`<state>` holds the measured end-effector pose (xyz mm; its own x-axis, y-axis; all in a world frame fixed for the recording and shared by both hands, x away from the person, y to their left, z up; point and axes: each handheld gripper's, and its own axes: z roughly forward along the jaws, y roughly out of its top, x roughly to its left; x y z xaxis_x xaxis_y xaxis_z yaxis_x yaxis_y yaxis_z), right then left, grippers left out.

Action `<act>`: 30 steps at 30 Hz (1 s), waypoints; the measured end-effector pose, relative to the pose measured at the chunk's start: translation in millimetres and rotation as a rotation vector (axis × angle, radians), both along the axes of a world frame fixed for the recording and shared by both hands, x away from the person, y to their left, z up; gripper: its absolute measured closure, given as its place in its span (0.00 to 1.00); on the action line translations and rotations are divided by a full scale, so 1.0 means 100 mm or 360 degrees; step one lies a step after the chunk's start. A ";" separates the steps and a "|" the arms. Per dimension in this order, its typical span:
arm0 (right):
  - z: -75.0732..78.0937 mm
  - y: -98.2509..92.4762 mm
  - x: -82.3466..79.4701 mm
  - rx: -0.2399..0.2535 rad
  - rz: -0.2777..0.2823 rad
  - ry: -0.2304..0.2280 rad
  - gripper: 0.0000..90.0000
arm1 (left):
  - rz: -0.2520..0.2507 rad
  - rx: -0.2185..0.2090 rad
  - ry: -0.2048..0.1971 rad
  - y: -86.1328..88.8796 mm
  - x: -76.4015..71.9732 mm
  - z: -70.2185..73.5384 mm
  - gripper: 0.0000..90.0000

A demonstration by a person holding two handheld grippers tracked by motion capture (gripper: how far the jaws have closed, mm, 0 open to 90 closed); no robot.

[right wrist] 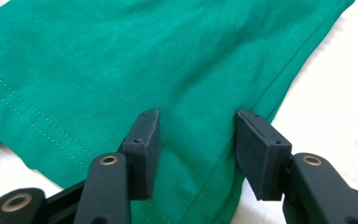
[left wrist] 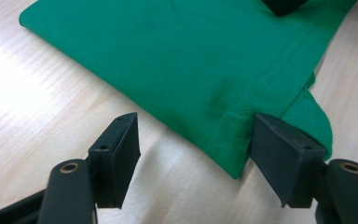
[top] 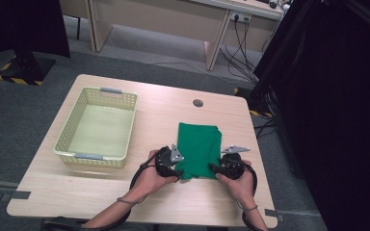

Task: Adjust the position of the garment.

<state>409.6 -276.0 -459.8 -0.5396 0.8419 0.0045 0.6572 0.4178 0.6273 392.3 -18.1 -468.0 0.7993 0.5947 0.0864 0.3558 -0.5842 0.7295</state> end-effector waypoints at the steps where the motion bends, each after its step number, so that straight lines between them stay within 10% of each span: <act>1: 0.00 -0.01 -0.02 -0.0001 -0.0001 -0.0001 0.57 | -0.0007 -0.0001 0.0001 -0.01 -0.01 0.00 0.36; 18: 0.01 -0.08 -0.15 0.0034 -0.0045 0.0011 0.52 | 0.0001 -0.0008 0.0001 -0.01 -0.06 0.01 0.33; 30: 0.21 -0.41 -0.10 0.0151 -0.0234 -0.0117 0.41 | 0.0135 -0.0113 -0.0043 0.23 -0.12 0.19 0.21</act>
<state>399.6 -317.0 -438.4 -0.4128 0.9093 0.0525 0.6575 0.2576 0.7081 380.6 4.9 -449.3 0.7437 0.6656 0.0624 0.3816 -0.4992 0.7780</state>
